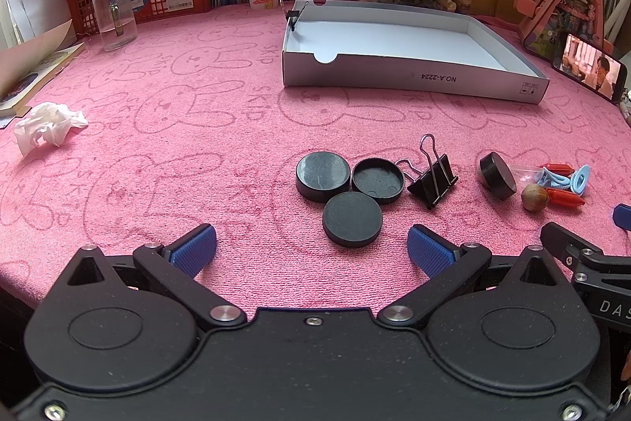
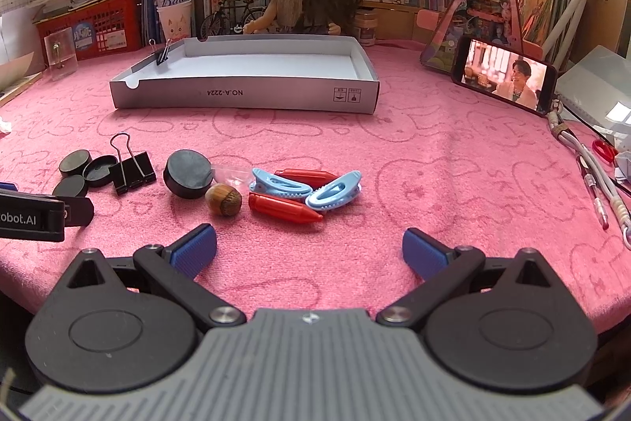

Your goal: Organize rigid objects

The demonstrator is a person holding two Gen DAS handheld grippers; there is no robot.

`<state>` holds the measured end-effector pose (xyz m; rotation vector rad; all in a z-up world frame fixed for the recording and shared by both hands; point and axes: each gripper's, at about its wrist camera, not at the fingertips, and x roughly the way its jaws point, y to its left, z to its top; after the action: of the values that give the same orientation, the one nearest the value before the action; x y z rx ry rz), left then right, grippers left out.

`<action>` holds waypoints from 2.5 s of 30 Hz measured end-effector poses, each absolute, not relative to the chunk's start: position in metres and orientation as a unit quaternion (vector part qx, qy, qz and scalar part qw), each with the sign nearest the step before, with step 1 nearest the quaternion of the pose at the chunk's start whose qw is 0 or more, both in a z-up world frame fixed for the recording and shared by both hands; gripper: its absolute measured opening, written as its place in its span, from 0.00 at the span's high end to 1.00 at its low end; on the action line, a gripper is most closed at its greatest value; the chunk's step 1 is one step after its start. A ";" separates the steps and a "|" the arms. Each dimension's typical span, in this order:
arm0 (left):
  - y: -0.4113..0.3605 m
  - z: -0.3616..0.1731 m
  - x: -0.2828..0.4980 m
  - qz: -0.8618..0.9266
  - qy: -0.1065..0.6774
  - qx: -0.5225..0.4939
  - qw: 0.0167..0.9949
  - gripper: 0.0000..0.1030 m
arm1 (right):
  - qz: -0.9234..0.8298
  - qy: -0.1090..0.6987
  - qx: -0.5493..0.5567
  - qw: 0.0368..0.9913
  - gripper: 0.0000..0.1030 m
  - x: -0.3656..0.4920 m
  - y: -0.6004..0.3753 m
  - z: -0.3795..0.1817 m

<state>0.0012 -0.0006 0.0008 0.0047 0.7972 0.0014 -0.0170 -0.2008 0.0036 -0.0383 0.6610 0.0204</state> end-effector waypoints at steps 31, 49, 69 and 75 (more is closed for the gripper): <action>0.001 0.010 -0.024 -0.045 0.326 -0.019 0.944 0.42 | 0.028 0.279 0.011 0.960 0.07 -0.028 -0.198 0.014; 0.001 0.006 -0.021 -0.045 0.325 -0.015 0.945 0.59 | -0.009 0.302 0.049 0.952 0.50 -0.014 -0.201 0.011; -0.004 0.002 -0.019 -0.048 0.314 -0.003 0.948 0.60 | 0.051 0.278 -0.005 0.959 0.54 -0.011 -0.187 0.008; -0.006 0.001 -0.020 -0.047 0.311 0.004 0.949 0.60 | 0.071 0.277 -0.023 0.958 0.46 -0.017 -0.197 0.008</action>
<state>-0.0200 -0.0061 0.0007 0.0083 0.6332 -0.0954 -0.0166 -0.1970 0.0076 -0.0473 0.5609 0.1448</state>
